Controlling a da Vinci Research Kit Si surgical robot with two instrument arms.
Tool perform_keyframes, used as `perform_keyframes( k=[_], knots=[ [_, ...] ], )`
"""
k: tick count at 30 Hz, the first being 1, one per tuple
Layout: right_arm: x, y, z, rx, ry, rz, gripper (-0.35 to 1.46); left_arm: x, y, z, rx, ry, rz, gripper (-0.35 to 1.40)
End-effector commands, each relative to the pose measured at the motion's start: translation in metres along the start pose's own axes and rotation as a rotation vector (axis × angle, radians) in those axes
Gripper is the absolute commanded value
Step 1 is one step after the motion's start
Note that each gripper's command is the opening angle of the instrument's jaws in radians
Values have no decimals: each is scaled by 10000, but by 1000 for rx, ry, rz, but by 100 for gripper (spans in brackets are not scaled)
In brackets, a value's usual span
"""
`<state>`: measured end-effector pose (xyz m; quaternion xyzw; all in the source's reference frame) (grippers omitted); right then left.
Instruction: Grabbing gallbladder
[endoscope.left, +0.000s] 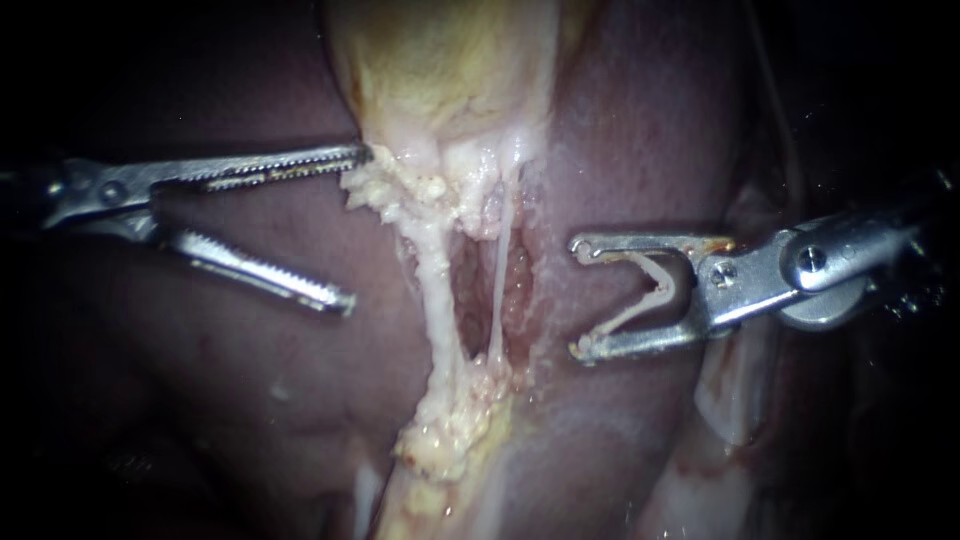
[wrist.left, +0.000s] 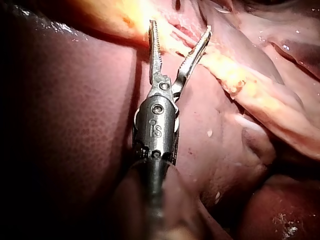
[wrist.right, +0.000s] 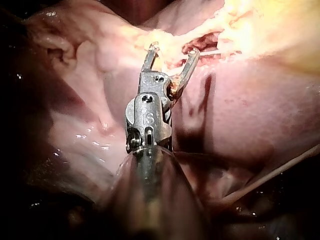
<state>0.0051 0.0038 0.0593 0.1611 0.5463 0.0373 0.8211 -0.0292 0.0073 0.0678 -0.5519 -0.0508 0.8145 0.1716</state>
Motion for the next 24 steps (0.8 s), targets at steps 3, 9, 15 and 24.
perform_keyframes(
  k=[3,9,15,24],
  knots=[
    [0,0,0,0,0,0,50,-3,-8,6,10,-6,26,74],
    [0,0,1,0,0,-1,50,-6,-19,13,30,-17,86,83],
    [0,0,1,0,0,-1,50,-12,-27,16,41,-22,90,79],
    [0,0,2,0,0,-1,50,-31,-24,27,40,-48,58,32]
  ],
)
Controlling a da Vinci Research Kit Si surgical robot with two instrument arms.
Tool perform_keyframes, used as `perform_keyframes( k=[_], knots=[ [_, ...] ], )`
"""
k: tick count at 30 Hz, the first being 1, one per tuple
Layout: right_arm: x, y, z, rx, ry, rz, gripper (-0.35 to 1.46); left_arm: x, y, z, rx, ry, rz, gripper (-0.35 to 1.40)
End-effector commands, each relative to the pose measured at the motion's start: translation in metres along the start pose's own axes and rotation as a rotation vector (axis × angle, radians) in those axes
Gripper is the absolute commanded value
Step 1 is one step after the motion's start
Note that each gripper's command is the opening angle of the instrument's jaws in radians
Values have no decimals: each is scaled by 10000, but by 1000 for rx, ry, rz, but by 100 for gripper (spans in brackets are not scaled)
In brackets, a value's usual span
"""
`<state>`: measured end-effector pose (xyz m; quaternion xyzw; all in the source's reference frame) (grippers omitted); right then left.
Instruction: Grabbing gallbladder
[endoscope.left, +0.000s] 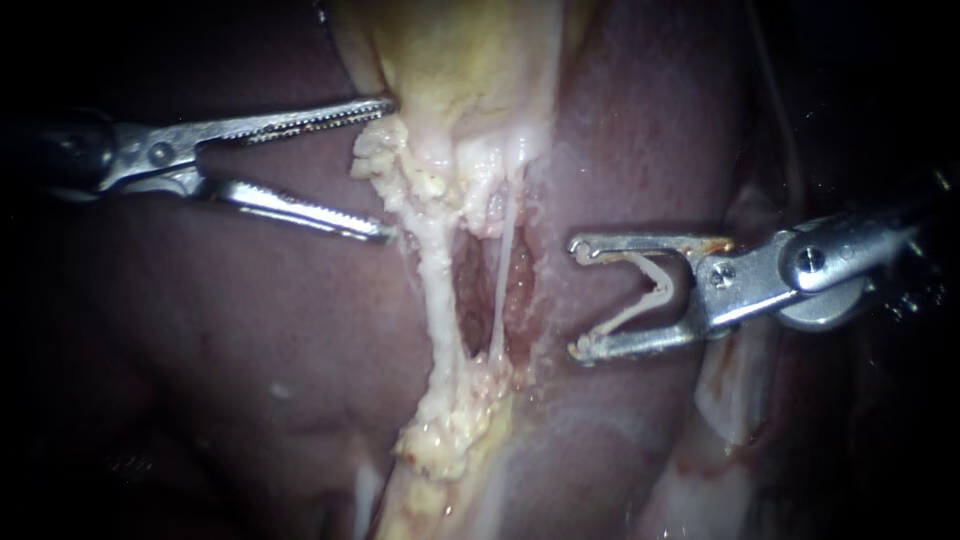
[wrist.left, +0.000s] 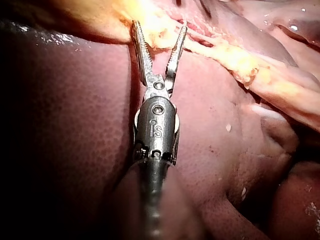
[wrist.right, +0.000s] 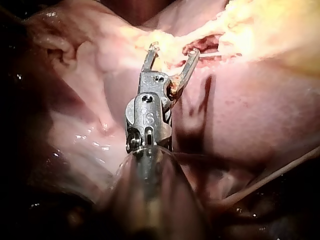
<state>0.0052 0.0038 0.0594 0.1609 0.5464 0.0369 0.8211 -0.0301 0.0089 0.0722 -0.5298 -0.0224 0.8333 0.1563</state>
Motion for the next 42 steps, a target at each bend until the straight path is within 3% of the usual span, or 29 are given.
perform_keyframes(
  k=[1,4,11,16,22,25,33,42],
  knots=[
    [0,0,0,-1,0,0,50,0,1,1,2,-2,-8,27],
    [0,0,0,-1,0,0,50,-2,5,5,0,-10,-30,14],
    [0,0,1,-1,0,0,50,-10,10,9,0,-28,-47,7],
    [0,0,1,-1,0,0,50,-12,12,8,-4,-41,-80,-33],
    [0,0,1,-1,0,0,50,-6,16,0,-26,-94,-168,-35],
    [0,0,1,-1,0,0,50,-1,17,-3,-32,-105,-175,-35],
    [0,0,0,-1,0,0,50,21,15,-35,-57,-100,-211,-35],
    [0,0,0,0,0,0,50,72,-2,-105,-52,2,-250,-35]
  ],
)
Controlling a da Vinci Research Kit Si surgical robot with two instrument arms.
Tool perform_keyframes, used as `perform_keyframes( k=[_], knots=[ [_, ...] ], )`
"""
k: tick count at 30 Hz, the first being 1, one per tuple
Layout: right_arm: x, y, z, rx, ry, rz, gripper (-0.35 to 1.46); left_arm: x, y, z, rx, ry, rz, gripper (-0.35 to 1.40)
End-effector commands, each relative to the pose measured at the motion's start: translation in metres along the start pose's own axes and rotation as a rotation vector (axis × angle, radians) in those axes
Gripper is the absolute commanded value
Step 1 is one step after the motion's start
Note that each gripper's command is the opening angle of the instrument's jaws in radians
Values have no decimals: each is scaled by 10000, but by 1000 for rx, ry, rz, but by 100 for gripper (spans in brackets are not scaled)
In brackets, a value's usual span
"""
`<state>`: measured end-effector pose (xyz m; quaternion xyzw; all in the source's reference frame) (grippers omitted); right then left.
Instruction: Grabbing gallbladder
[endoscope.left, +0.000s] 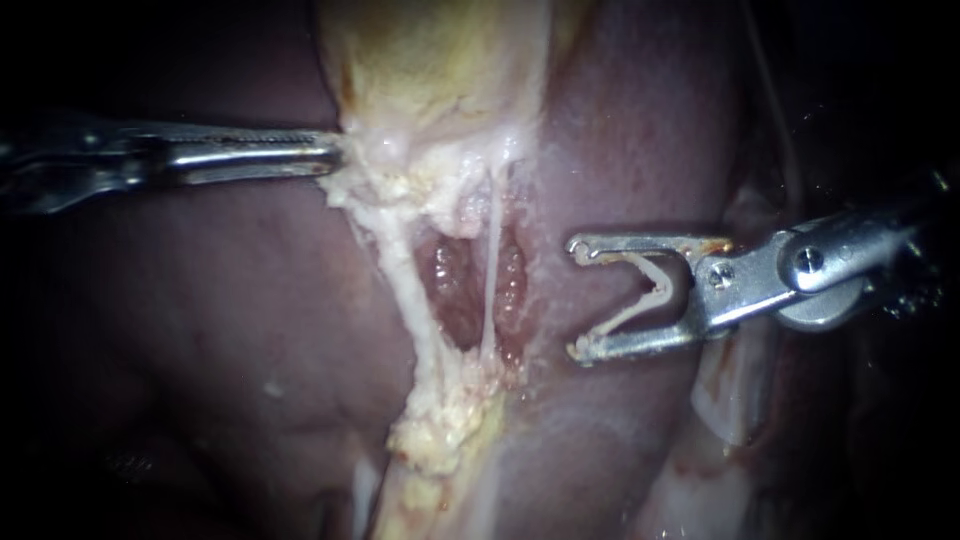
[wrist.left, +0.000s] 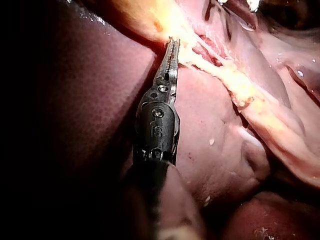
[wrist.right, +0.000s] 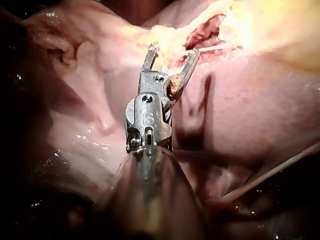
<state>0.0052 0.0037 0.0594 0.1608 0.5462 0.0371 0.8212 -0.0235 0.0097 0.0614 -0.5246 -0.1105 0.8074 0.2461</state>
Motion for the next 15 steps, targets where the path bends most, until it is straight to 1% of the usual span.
perform_keyframes(
  k=[1,3,6,12,15],
  knots=[
    [0,0,0,0,0,0,50,5,2,-6,0,14,5,-35],
    [0,0,0,0,0,0,50,16,4,-16,0,31,15,-35],
    [0,0,0,0,0,0,50,23,7,-21,-2,30,23,-35],
    [0,0,0,0,0,0,50,15,5,-16,1,31,27,-35],
    [0,0,0,0,0,0,50,14,4,-15,1,31,28,-35]
  ],
)
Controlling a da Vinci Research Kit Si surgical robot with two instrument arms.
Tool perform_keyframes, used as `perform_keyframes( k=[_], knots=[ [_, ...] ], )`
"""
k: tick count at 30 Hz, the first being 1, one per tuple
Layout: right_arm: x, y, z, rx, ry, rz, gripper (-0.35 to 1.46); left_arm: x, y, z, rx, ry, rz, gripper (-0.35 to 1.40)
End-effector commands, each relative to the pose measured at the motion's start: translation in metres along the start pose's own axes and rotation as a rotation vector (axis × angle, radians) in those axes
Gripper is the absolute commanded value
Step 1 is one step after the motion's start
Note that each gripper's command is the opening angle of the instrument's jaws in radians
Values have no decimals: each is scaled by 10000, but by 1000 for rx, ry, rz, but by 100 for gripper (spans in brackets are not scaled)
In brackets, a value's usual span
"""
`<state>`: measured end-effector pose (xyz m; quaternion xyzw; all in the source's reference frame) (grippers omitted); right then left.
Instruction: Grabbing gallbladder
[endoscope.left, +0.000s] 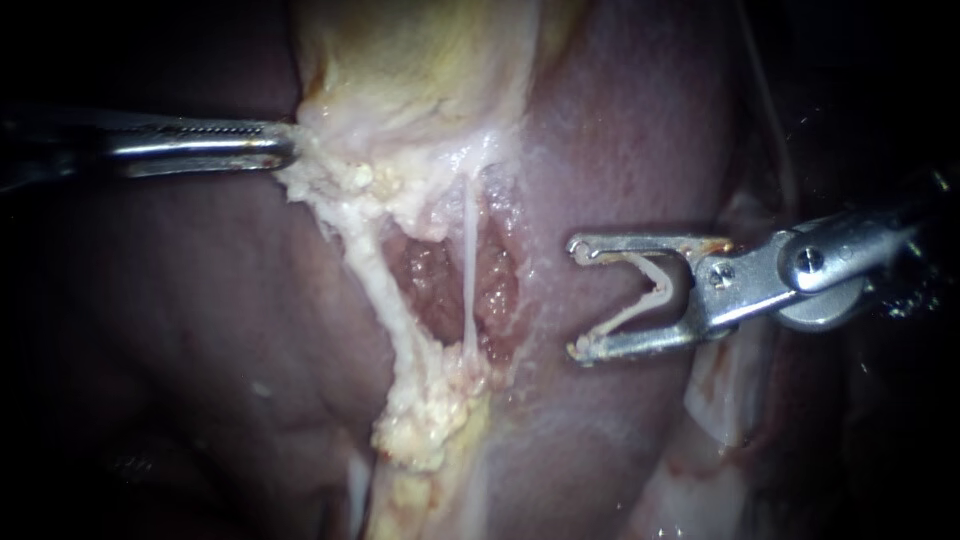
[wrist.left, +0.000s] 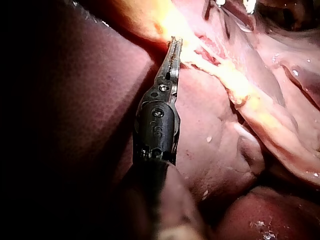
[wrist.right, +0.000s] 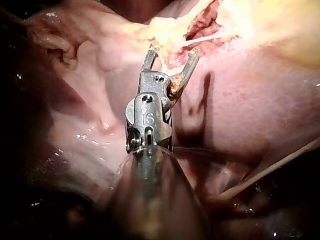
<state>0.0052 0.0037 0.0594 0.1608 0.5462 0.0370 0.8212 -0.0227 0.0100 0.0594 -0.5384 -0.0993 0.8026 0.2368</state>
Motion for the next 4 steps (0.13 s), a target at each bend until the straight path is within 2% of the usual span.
perform_keyframes(
  k=[1,4],
  knots=[
    [0,0,0,0,0,0,50,0,0,0,1,0,0,-35],
    [0,0,0,0,0,0,50,-1,0,2,2,0,0,-35]
  ],
)
